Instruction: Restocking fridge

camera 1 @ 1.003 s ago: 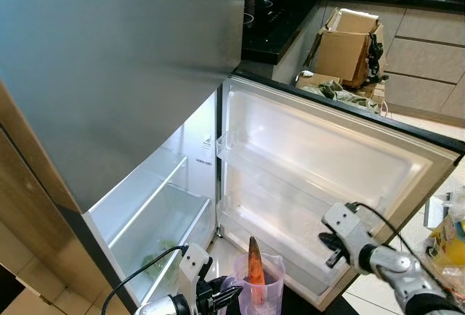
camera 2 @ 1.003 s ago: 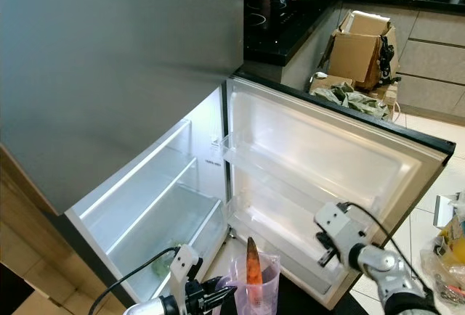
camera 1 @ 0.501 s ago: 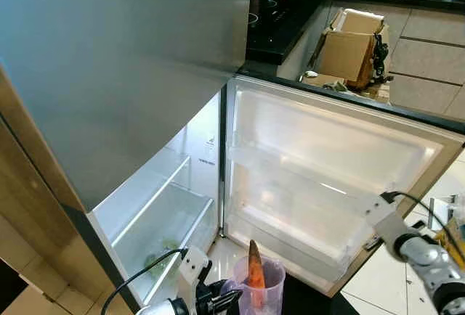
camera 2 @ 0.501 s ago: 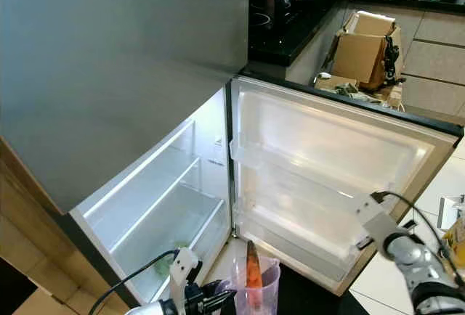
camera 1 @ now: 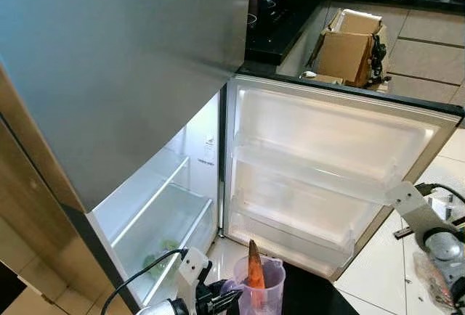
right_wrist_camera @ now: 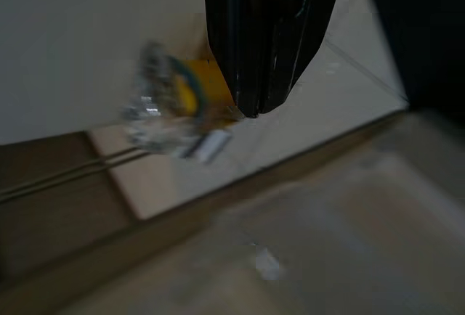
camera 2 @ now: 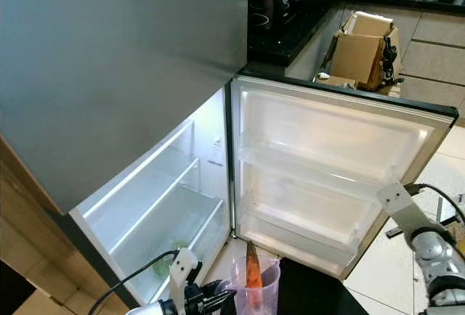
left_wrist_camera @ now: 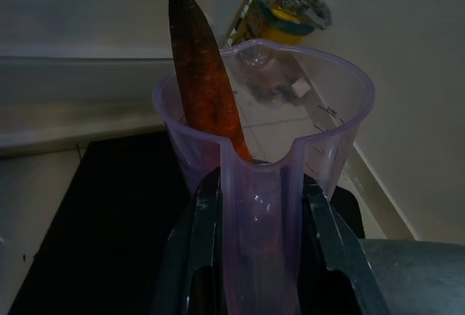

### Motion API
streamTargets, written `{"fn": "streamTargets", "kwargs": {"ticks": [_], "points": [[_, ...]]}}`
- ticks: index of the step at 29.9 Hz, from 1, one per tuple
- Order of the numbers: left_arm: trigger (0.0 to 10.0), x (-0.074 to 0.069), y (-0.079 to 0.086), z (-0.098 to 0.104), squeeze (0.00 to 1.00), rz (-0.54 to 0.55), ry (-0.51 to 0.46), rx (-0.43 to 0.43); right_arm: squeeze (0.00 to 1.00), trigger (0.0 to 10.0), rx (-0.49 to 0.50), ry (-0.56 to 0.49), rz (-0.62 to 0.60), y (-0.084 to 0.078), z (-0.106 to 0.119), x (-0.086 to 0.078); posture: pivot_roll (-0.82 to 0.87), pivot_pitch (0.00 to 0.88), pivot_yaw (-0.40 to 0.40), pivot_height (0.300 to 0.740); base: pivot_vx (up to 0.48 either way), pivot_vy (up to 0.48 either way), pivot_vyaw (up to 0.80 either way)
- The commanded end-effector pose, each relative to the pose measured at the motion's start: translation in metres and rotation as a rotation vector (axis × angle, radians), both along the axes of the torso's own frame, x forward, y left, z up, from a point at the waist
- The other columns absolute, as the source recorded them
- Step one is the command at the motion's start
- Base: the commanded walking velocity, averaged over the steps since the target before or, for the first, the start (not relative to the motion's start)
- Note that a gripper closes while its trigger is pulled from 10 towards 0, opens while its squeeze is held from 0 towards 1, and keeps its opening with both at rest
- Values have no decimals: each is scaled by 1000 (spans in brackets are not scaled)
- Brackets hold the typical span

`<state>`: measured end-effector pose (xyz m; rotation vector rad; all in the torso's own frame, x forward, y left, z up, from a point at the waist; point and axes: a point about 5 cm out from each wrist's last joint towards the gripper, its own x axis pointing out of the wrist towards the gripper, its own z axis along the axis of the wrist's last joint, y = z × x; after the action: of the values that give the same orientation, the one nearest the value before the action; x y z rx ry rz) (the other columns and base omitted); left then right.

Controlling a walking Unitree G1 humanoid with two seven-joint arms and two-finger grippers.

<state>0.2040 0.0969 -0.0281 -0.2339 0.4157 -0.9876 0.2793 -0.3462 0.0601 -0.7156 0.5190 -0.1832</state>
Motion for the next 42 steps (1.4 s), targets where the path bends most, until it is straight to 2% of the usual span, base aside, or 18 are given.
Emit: {"fn": "streamTargets", "kwargs": {"ticks": [1, 2, 6, 8, 9, 14, 18, 19, 21, 27, 33, 38, 42], "points": [[10000, 4, 3, 4, 0, 16, -42, 17, 0, 10000, 102, 89, -8, 11, -28, -16, -78, 0, -2, 740, 0, 0, 0], [10000, 4, 3, 4, 0, 16, -42, 17, 0, 10000, 102, 89, -8, 11, -28, -16, -78, 0, -2, 740, 0, 0, 0], [10000, 8, 4, 5, 0, 62, -61, 31, 0, 10000, 225, 195, -44, 32, -66, -42, -83, 0, -1, 740, 0, 0, 0], [10000, 9, 5, 5, 0, 69, -66, 38, 0, 10000, 239, 217, -44, 35, -72, -47, -83, 0, -1, 740, 0, 0, 0], [10000, 10, 6, 5, 0, 86, -73, 47, 0, 10000, 263, 271, -43, 43, -85, -59, -88, 0, -1, 740, 0, 0, 0], [10000, 13, 6, 6, 0, 104, -83, 55, 0, 10000, 303, 327, -41, 53, -99, -72, -88, 0, -1, 740, 0, 0, 0], [10000, 22, 5, 10, 0, 161, -117, 74, 0, 10000, 377, 435, -34, 74, -123, -100, -87, 0, -6, 740, 0, 0, 0], [10000, 22, 5, 10, 0, 161, -117, 74, 0, 10000, 377, 435, -34, 74, -123, -100, -87, 0, -6, 740, 0, 0, 0], [10000, 25, 4, 11, 0, 169, -121, 73, 0, 10000, 397, 485, -22, 85, -133, -112, -81, 0, -9, 740, 0, 0, 394], [10000, 27, 2, 12, 0, 176, -124, 73, 0, 10000, 425, 571, -40, 96, -146, -134, -77, 0, -7, 740, 0, 0, 781], [10000, 27, 0, 11, 0, 165, -124, 89, 0, 10000, 428, 629, -64, 97, -153, -150, -76, 0, -6, 740, 0, 0, 781], [10000, 26, -1, 10, 0, 160, -123, 95, 0, 10000, 429, 660, -63, 99, -156, -157, -76, 0, -7, 740, 0, 0, 781], [10000, 25, -4, 9, 0, 115, -112, 95, 0, 10000, 432, 684, -47, 103, -158, -161, -77, 0, -2, 740, 0, 0, 781]]}}
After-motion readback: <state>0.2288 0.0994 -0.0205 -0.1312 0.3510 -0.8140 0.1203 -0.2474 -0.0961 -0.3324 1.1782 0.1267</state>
